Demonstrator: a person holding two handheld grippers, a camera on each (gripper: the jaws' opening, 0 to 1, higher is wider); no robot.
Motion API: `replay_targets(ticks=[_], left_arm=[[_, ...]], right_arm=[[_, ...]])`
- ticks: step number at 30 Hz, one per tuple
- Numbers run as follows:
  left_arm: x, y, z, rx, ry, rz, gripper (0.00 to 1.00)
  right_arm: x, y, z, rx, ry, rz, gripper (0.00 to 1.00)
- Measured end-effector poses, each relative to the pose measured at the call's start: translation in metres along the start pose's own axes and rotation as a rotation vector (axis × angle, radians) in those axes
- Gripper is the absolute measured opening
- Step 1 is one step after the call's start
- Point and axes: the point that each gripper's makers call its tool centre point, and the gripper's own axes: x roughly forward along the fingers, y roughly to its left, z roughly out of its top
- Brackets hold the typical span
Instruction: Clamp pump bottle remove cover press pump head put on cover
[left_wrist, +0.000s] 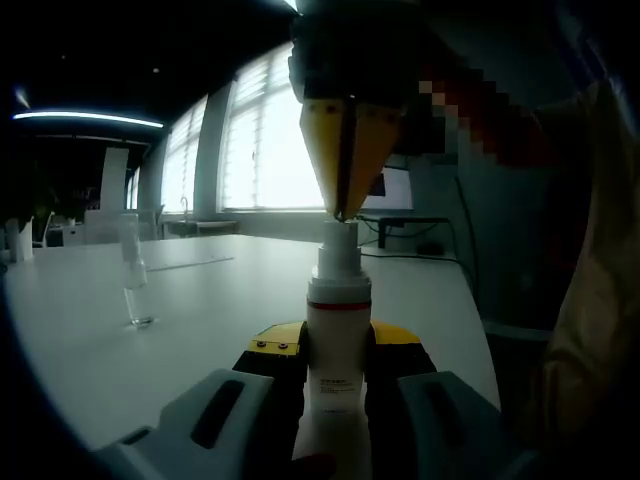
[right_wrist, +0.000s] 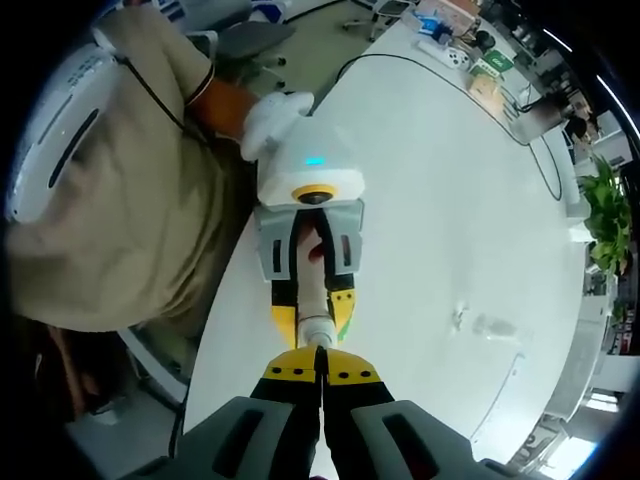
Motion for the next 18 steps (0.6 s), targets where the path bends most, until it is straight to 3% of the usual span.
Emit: replay_targets(ticks=[18], left_arm=[[0.0000,-0.0006,-0.0003,0.001,0.000,0.001,0.13]], right_arm=[[0.0069,-0.0004,-0.0011,0.019,-0.014,0.015,0.00]])
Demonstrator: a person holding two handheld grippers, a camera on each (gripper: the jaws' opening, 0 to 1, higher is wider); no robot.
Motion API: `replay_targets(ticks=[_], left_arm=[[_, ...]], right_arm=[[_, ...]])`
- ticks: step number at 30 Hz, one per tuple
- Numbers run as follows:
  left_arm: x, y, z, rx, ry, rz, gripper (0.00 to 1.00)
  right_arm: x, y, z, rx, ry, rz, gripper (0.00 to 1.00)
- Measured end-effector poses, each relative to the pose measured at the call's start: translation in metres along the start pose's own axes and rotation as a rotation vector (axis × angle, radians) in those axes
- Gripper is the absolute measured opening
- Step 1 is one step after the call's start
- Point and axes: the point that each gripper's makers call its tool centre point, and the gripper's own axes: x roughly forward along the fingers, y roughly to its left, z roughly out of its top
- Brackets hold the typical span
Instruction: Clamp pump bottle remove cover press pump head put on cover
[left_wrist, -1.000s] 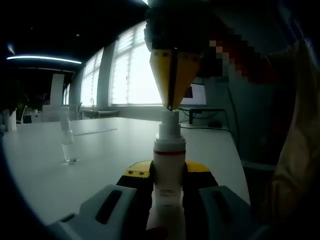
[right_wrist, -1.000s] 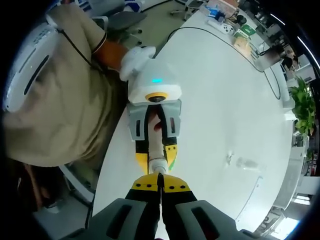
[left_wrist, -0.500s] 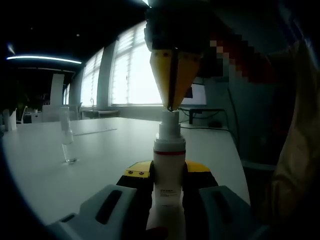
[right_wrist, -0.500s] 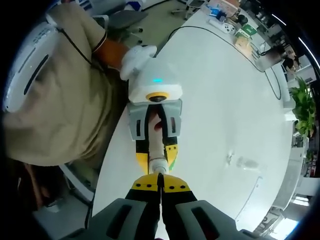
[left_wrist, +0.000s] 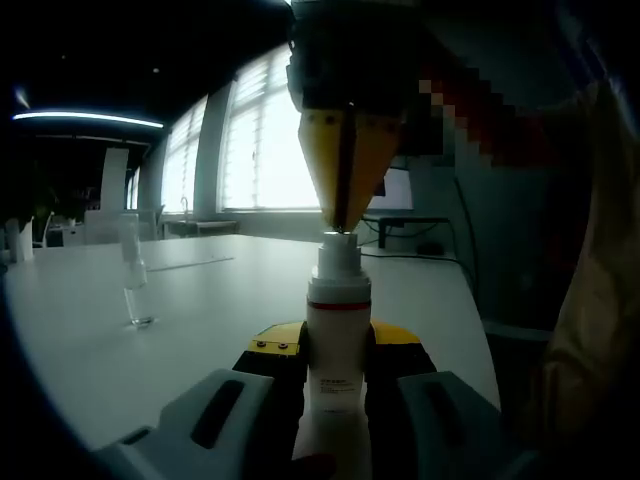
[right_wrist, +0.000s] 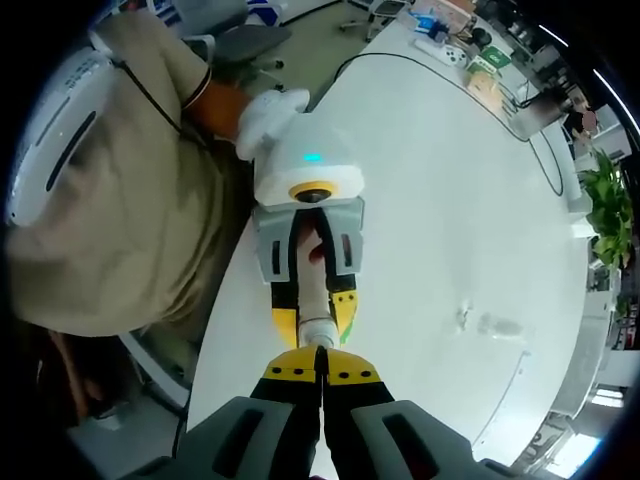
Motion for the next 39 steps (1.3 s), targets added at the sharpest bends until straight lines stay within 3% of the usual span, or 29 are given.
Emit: replay_targets(ticks=[22,31,39], left_arm=[[0.0005,-0.0056,0.0013,0.000,0.000,0.002,0.13],[0.0002,-0.0057,0.0021,0.000,0.000,0.001,0.13],[0.0000,-0.0057,0.0025,-0.002,0.001,0.003,0.13]], right_arm=[[-0.0044,0.0016,0.0002,-0.020,0.014,-0.002,0.00],[-0.0081,0.0000,0.0003,-0.009,-0.017,0.005,0.00],[-0.0072,-0.0006,0.0014,-0.031,0.014,0.008,0.00]])
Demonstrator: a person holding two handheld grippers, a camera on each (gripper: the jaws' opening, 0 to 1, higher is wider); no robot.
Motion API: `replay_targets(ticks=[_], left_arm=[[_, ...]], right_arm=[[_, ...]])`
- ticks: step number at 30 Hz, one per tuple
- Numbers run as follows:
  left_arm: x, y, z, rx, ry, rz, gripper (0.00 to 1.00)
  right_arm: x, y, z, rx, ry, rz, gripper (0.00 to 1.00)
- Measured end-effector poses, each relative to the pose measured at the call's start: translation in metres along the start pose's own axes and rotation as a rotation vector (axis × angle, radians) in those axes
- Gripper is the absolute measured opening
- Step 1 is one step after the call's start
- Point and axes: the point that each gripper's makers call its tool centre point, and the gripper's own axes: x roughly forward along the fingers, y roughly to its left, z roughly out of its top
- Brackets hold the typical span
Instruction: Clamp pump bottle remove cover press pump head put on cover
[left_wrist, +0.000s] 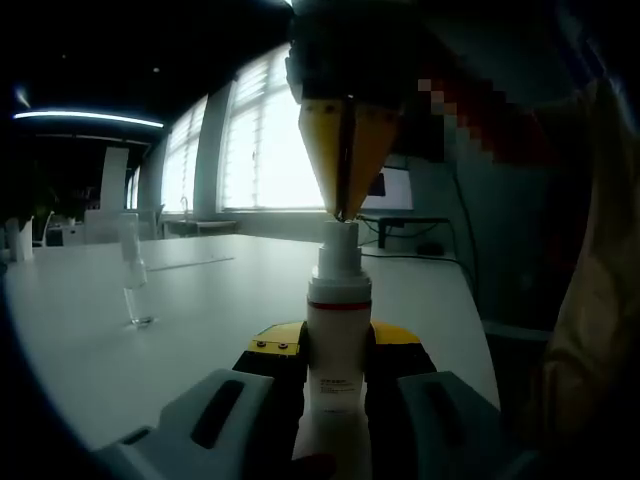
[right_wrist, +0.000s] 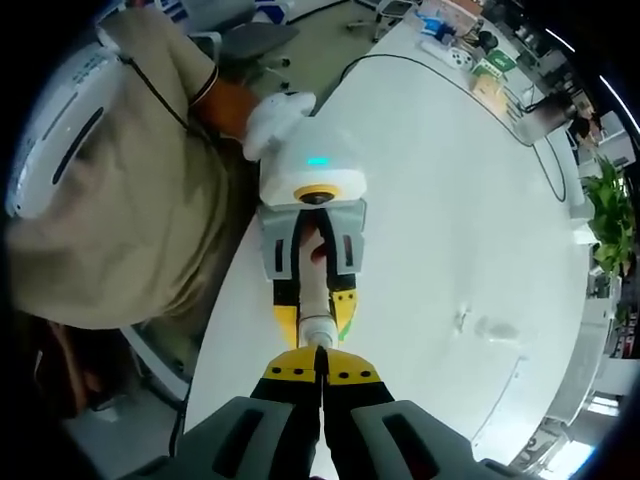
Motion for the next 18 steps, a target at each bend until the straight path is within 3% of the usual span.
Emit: replay_targets(ticks=[18], left_arm=[[0.0005,0.0075,-0.0027,-0.004,0.007,-0.002,0.12]], right_arm=[[0.0002,0.0011,-0.0017,0.004,0.010,0.009,0.00]])
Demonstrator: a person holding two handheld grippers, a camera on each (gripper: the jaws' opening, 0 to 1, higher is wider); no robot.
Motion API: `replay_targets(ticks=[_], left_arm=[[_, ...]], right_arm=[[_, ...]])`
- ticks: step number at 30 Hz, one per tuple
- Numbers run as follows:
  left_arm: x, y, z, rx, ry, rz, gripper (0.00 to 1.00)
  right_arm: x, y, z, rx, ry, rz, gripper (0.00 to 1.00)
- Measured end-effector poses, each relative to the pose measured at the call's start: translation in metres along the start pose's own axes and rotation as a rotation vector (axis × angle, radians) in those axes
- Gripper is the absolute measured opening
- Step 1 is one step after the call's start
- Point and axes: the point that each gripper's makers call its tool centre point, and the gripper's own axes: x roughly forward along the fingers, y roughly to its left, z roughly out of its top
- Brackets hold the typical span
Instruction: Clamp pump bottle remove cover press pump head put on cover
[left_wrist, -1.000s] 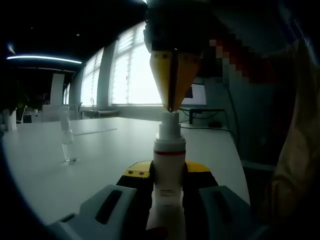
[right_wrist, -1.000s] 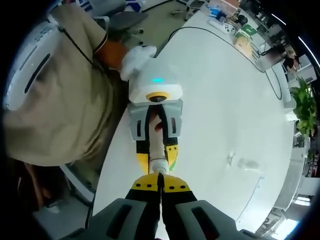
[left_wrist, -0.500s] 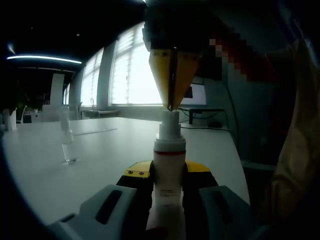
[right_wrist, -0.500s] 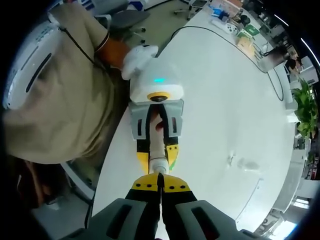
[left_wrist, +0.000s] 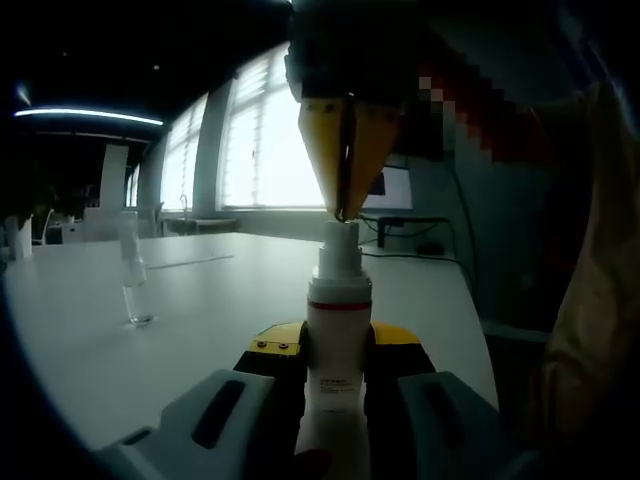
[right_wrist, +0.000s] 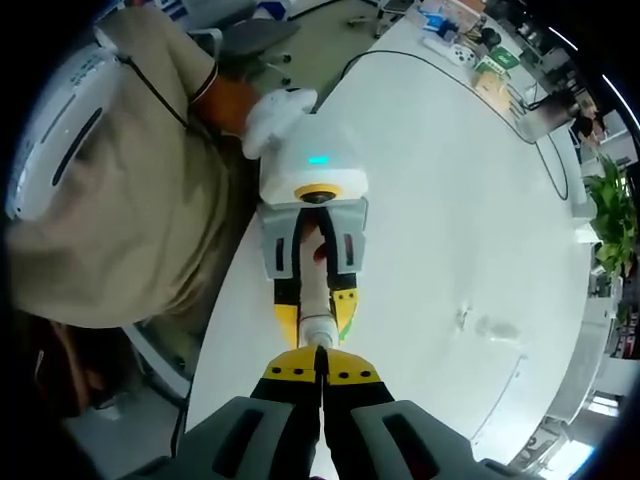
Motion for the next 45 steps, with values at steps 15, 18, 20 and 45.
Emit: replay_targets(ticks=[15,18,20,45], left_arm=[[0.0002,0.0007,-0.0005,0.000,-0.001,-0.002,0.12],[0.0004,-0.0003,-0.0002,0.002,-0.001,-0.003,0.12],[0.0005,-0.0003,-0.0003,0.002,-0.001,-0.003,0.12],[0.0012,-0.0061,0.0017,0.004,-0.002,-0.003,0.12]], right_arm=[[-0.0001,0.0017,-0.0004,0.003,-0.001,0.000,0.00],[0.0007,0.0026,-0.0007,0.012,0.001,0.000,0.00],[0.0010,0.0034,-0.0009,0.016,0.000,-0.001,0.00],[0.0070,0.0025,-0.0012,0.010,0.005,0.014,0.00]])
